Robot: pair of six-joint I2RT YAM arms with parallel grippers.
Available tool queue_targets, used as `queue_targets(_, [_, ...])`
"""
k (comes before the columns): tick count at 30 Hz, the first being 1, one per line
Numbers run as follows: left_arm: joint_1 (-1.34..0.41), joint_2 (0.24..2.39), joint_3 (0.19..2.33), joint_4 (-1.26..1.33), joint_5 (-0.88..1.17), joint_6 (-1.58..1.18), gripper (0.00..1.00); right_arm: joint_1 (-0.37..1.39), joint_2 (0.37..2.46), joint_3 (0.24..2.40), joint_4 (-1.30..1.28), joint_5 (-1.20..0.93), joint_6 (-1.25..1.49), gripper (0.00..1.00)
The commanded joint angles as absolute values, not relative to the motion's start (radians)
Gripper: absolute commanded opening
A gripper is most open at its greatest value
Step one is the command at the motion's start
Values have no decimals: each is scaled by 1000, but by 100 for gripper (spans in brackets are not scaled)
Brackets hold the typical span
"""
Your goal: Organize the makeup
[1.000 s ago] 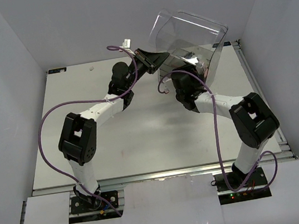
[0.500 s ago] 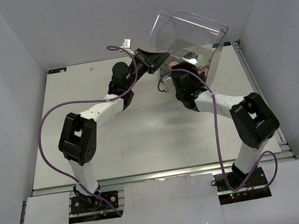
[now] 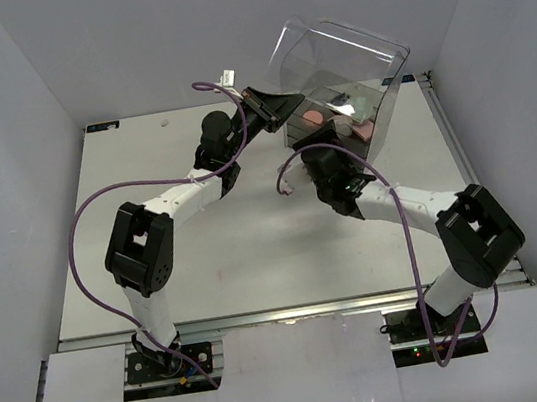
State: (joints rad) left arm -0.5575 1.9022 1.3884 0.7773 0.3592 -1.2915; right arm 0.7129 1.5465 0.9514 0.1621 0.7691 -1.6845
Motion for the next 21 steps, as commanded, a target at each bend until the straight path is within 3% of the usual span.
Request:
queue_targets(1, [-549, 1849, 1417, 797, 346, -1286, 8, 818, 1459, 935, -87, 637, -1534, 99])
queue_targets(4, [-548, 1846, 1399, 793, 345, -1288, 8, 872, 1422, 960, -288, 533, -1324, 94])
queue_targets(7, [-547, 1824, 1348, 762, 332, -1298, 15, 882, 1379, 974, -420, 350, -1130, 93])
queue_targets(10, [-543, 1791, 1274, 681, 300, -1301, 43, 882, 1296, 908, -454, 267, -1031, 92])
queue_targets(14, [-533, 1737, 1166, 604, 271, -1264, 62, 872, 1195, 815, -468, 195, -942, 94])
queue_targets(21, [-501, 1657, 1020, 593, 309, -1190, 70, 739, 1059, 783, -482, 22, -824, 98])
